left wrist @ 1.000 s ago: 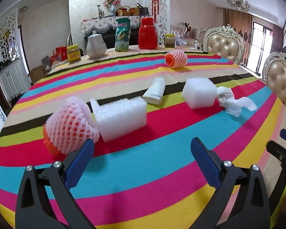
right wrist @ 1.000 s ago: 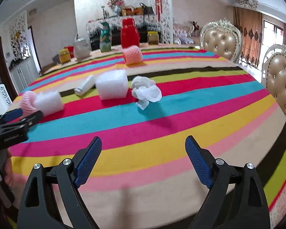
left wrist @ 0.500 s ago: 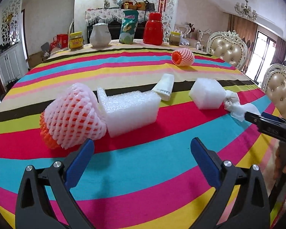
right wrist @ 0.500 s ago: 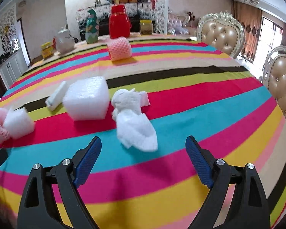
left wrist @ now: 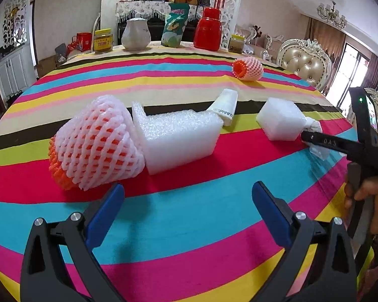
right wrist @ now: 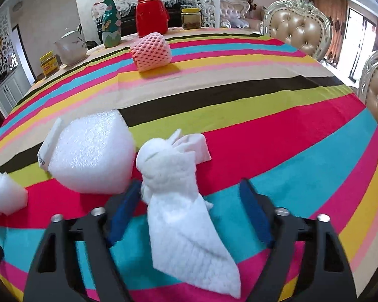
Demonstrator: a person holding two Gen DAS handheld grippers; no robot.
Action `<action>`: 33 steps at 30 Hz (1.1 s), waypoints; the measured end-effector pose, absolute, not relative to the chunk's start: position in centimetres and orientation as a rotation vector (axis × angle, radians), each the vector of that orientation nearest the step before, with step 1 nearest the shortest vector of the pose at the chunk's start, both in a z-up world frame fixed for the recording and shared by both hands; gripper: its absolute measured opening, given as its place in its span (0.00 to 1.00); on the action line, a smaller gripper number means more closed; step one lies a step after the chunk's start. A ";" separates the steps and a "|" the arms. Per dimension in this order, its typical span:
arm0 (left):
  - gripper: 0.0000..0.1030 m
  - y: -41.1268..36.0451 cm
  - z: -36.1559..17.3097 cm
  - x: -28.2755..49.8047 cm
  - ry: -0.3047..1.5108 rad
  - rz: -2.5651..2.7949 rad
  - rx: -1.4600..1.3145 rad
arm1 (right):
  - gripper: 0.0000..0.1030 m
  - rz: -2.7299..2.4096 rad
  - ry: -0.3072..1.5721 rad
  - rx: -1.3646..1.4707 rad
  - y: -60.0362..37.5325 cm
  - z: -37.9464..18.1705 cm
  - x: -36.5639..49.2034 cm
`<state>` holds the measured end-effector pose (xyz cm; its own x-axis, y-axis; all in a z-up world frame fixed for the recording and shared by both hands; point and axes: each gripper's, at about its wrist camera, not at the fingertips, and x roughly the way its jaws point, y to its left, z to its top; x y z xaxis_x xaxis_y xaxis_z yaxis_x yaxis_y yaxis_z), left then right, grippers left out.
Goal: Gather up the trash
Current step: 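Grasp the white wet wipe with the right tool while the left tool grasps the white foam sleeve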
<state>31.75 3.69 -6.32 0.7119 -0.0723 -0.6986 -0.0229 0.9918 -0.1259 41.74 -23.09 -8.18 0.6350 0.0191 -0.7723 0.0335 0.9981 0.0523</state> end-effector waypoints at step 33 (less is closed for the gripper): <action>0.85 4.1 -7.2 36.3 0.910 -0.009 -0.173 | 0.27 0.027 0.803 0.013 -21.1 -7.2 35.2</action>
